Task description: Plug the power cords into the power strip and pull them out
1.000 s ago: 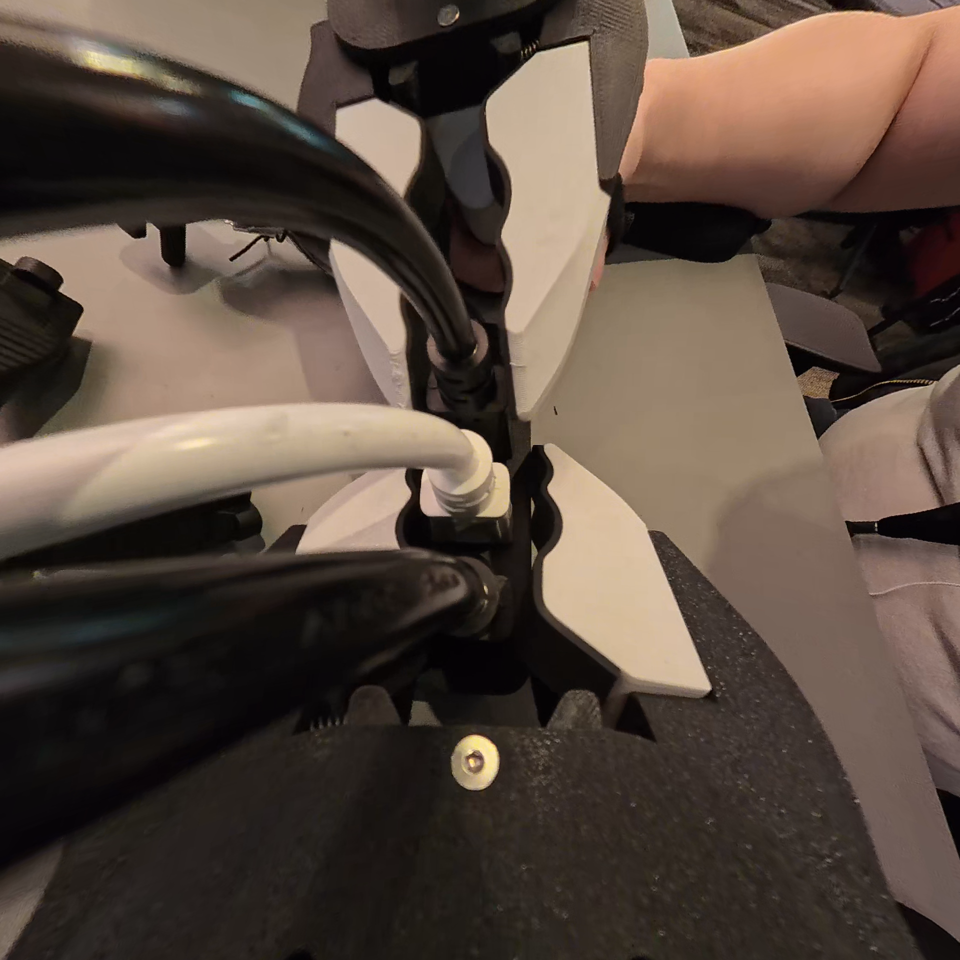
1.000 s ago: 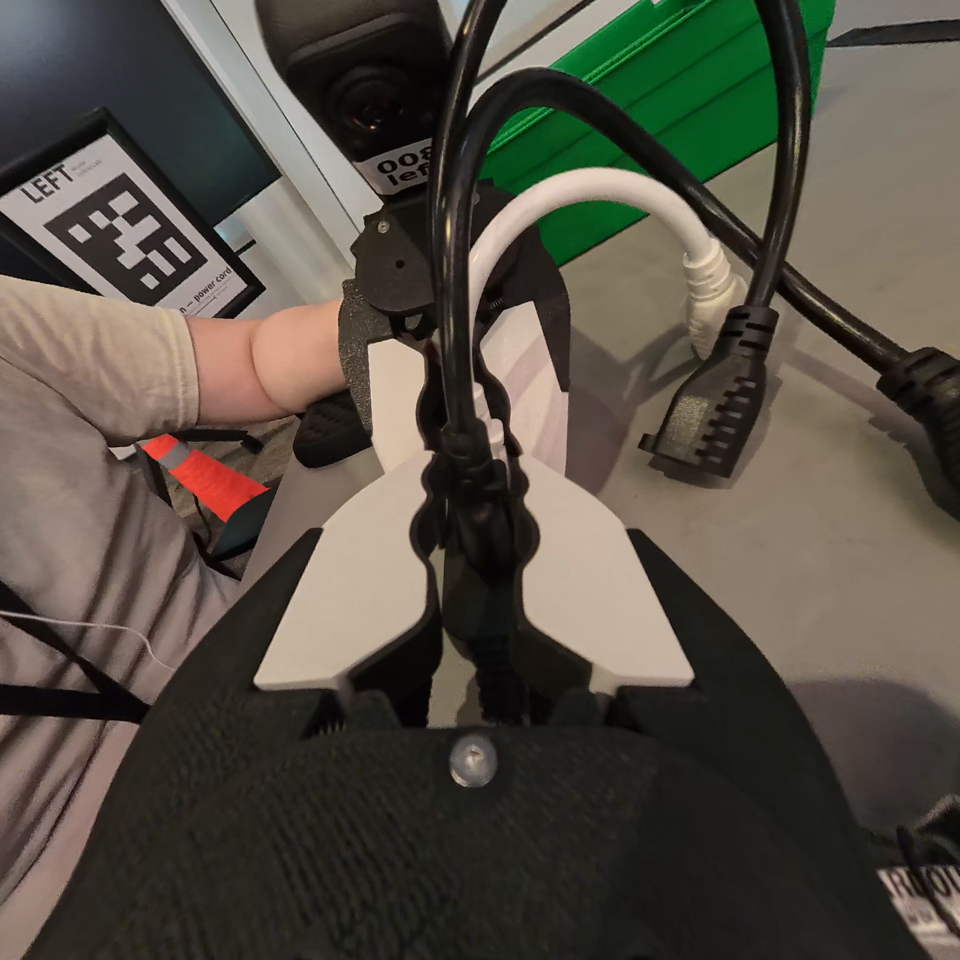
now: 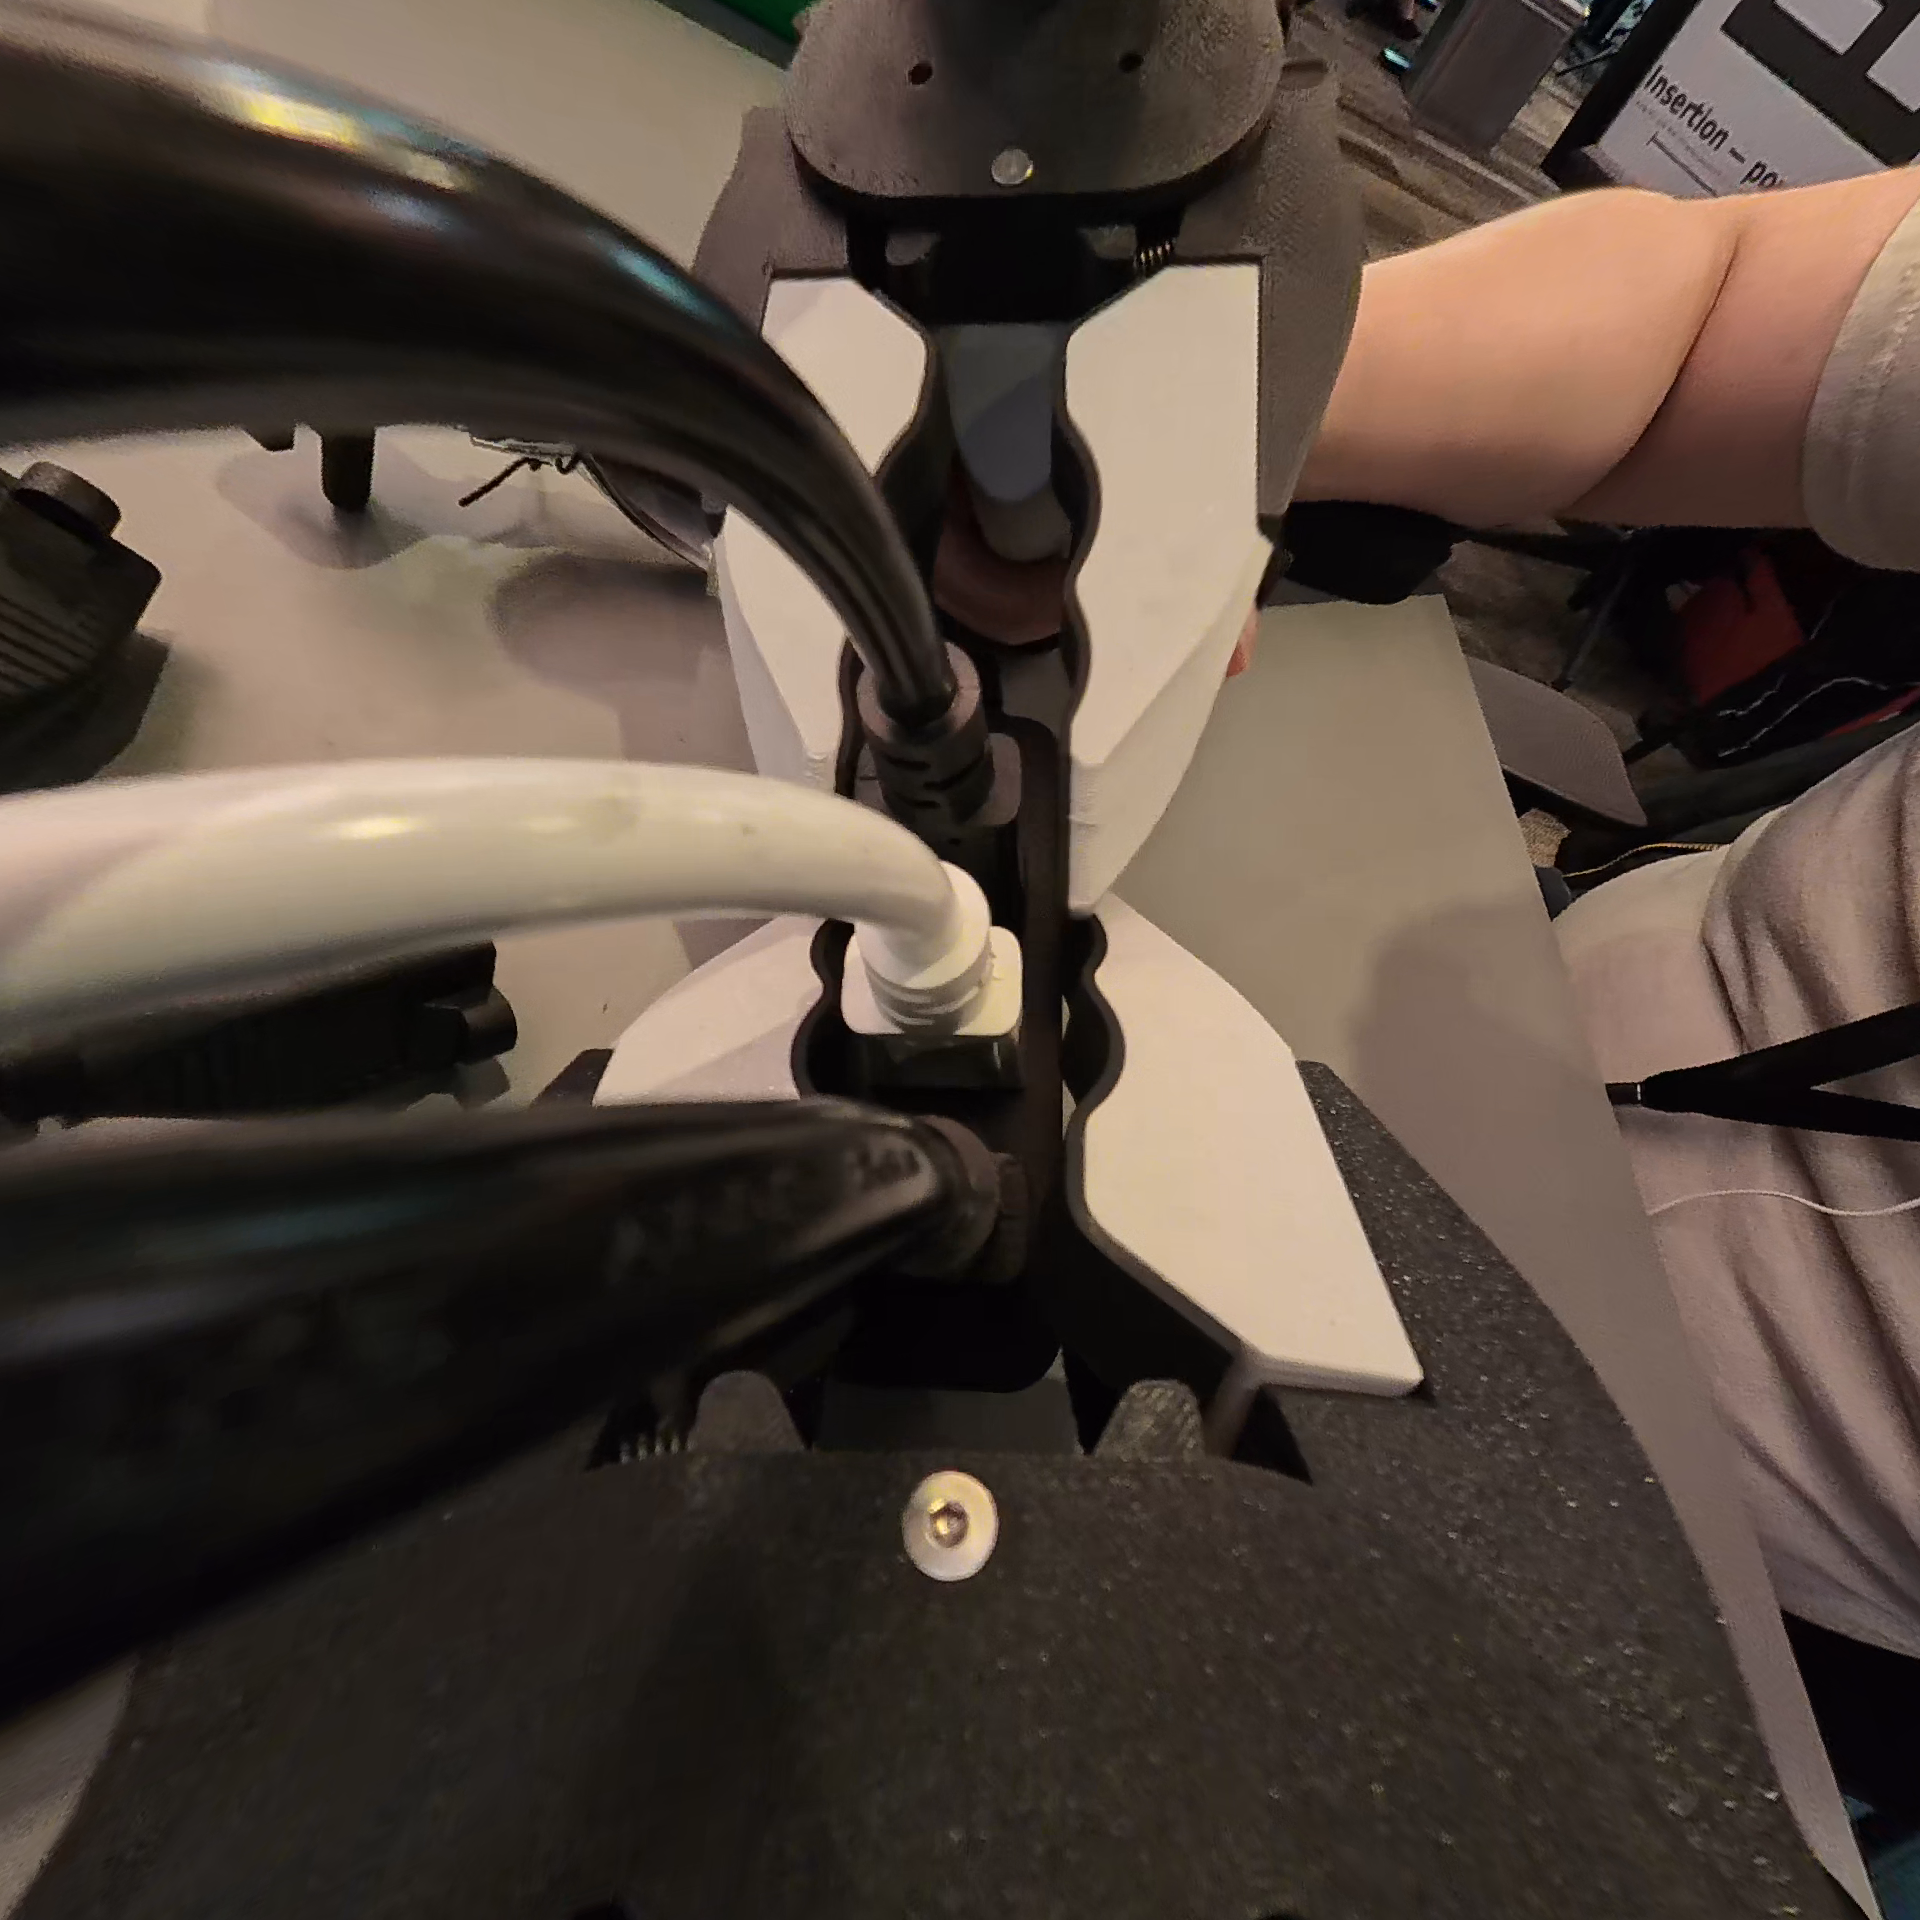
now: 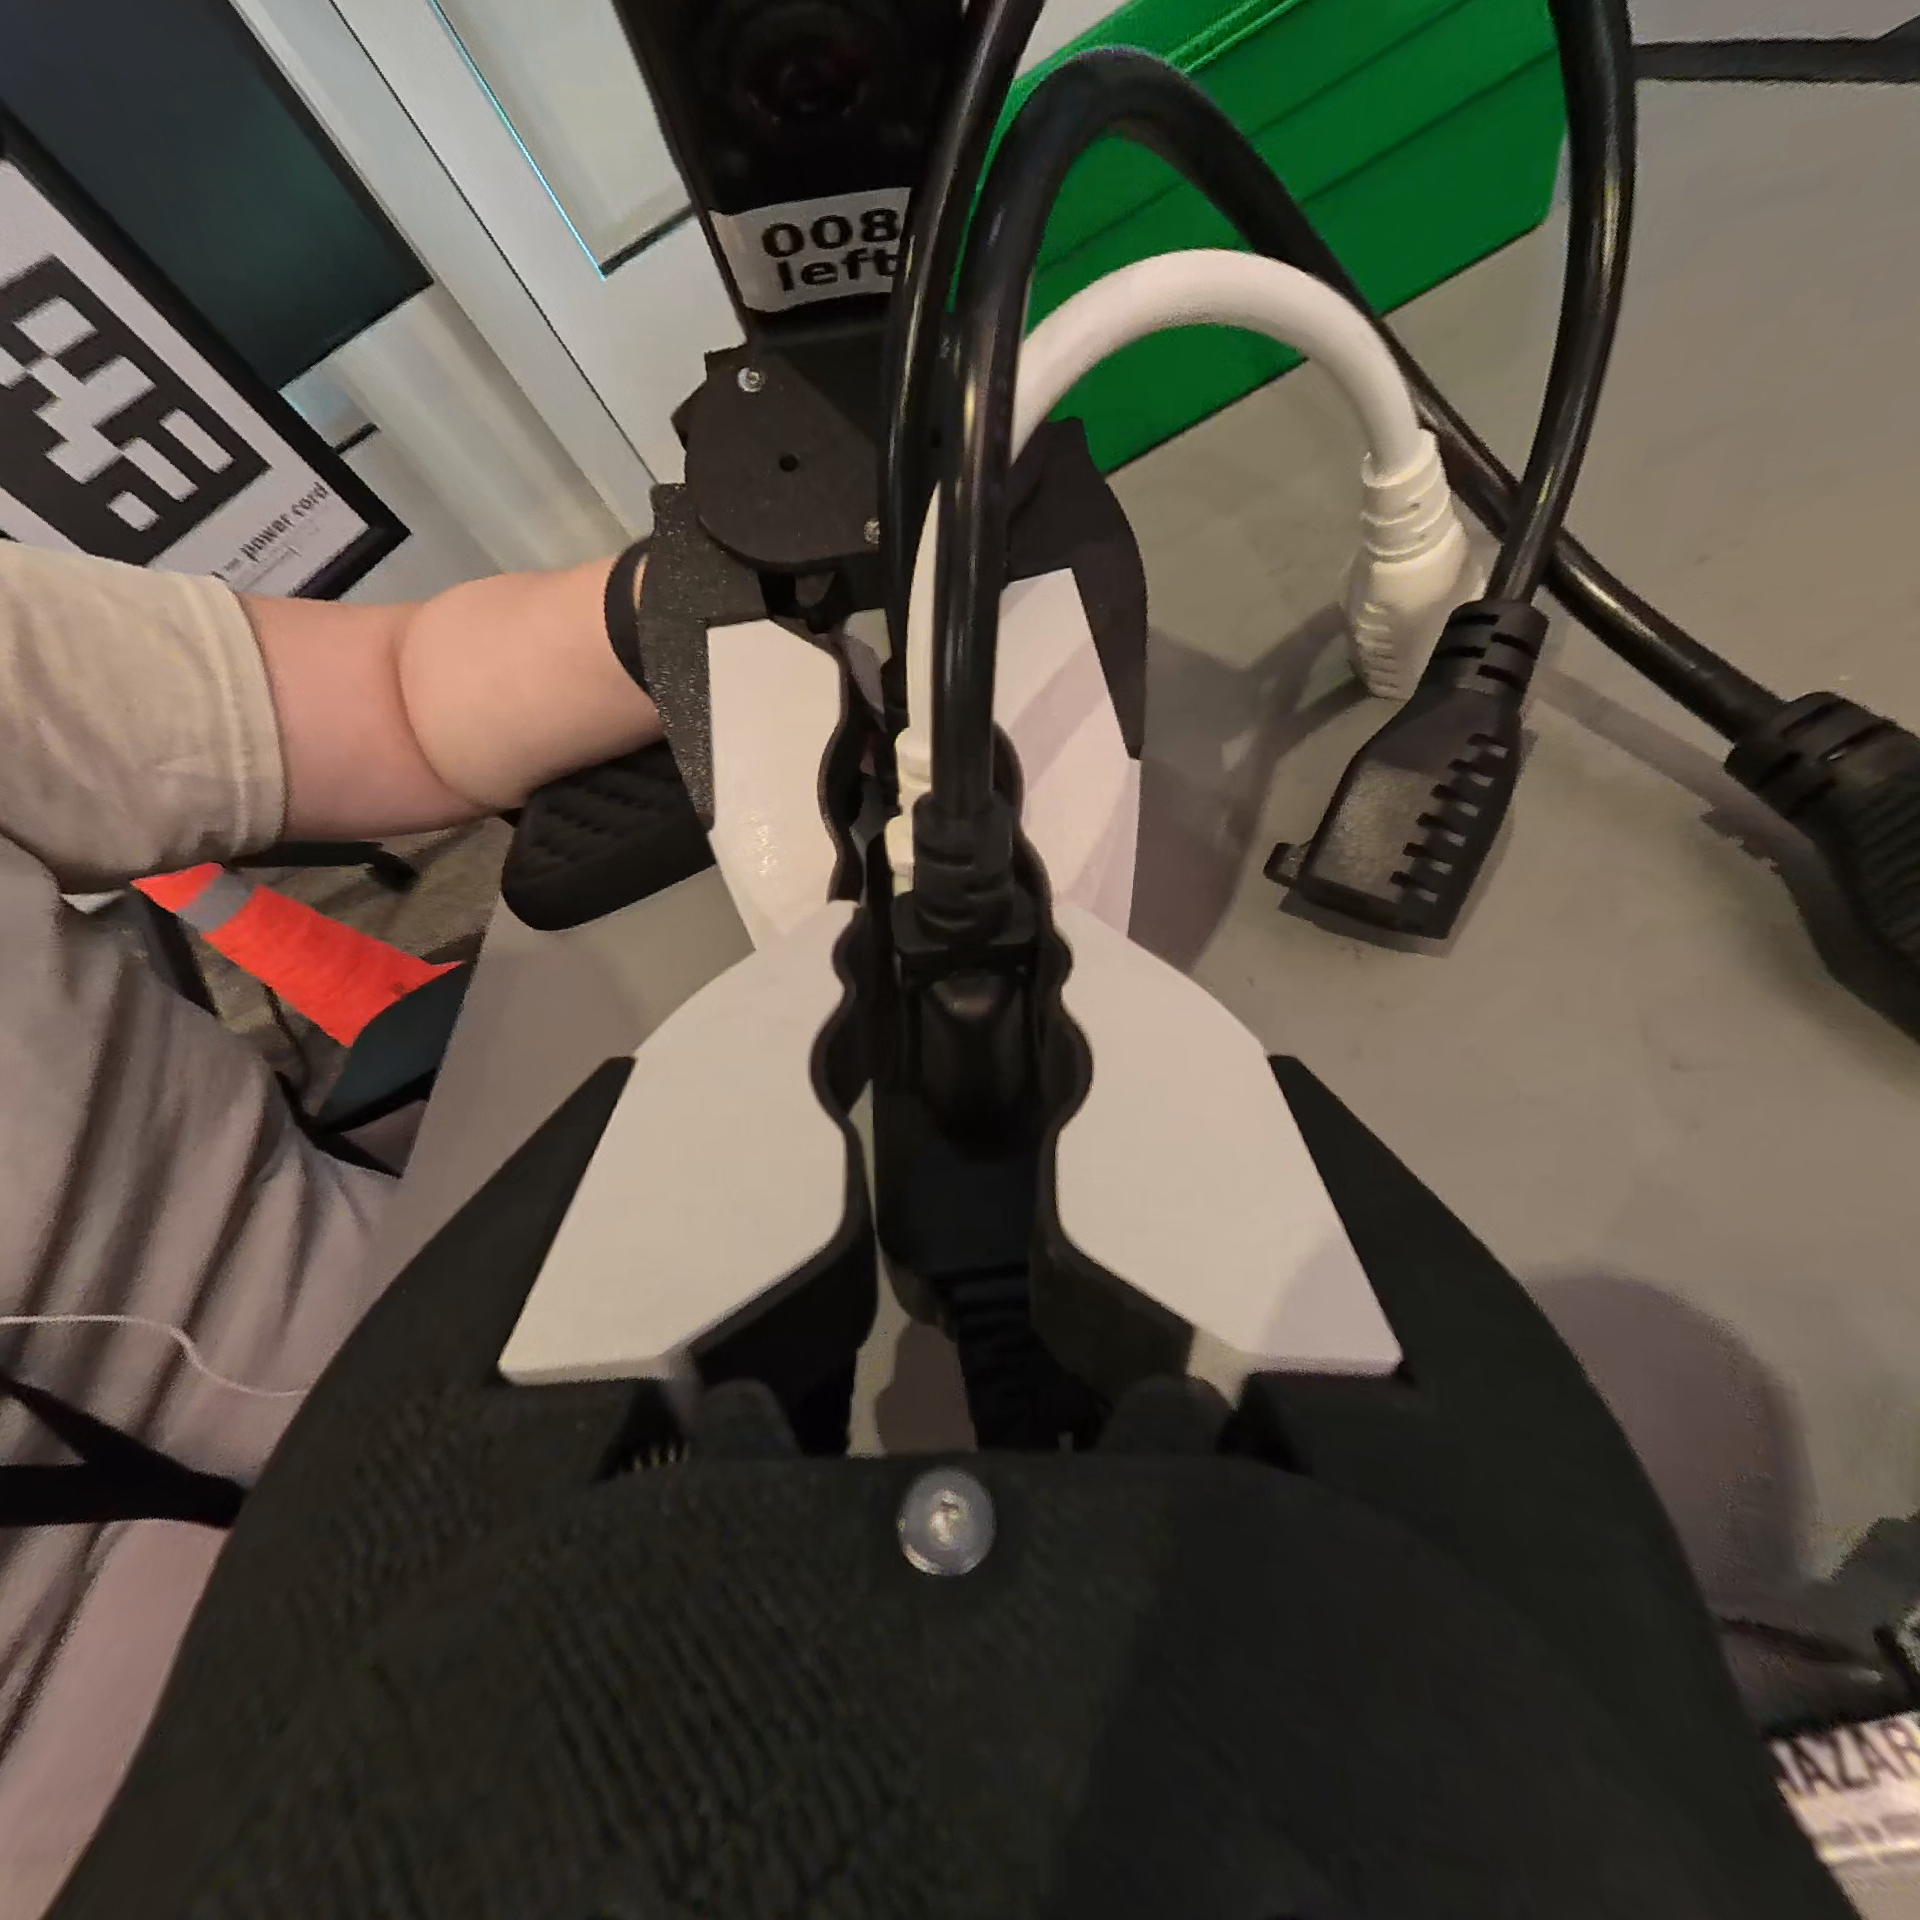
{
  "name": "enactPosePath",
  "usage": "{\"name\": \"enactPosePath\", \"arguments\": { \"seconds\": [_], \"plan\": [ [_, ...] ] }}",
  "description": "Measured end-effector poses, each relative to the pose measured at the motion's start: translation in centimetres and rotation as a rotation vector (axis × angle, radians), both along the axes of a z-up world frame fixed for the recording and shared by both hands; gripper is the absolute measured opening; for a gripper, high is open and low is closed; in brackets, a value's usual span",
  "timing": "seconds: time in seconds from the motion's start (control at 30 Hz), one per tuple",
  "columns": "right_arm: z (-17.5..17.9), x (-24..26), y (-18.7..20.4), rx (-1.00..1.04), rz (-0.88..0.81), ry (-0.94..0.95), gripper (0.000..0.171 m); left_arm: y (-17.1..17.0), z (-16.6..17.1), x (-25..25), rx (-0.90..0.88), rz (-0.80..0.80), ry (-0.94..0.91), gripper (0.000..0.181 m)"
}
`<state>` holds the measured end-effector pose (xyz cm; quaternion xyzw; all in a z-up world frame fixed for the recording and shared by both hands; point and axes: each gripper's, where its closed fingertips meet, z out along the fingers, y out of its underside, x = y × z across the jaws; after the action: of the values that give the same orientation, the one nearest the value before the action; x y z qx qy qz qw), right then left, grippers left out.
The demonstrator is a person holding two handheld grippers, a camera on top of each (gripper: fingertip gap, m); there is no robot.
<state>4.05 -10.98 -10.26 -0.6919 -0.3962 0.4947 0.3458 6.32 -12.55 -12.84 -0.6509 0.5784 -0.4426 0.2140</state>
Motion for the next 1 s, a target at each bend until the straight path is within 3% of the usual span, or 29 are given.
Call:
{"name": "enactPosePath", "arguments": {
  "seconds": [0.27,0.8,1.0],
  "plan": [
    [0.1,0.3,0.3,-0.026,-0.021,0.006,0.025,0.1,0.0,0.0,-0.004,0.002,0.0,0.039],
    [0.8,0.3,1.0,0.12,-0.089,0.02,0.021,0.3,0.4,0.3,-0.021,0.028,-0.03,0.039],
    [1.9,0.5,1.0,0.11,-0.113,0.109,0.019,0.1,1.5,0.7,-0.065,0.024,-0.104,0.039]
  ]
}}
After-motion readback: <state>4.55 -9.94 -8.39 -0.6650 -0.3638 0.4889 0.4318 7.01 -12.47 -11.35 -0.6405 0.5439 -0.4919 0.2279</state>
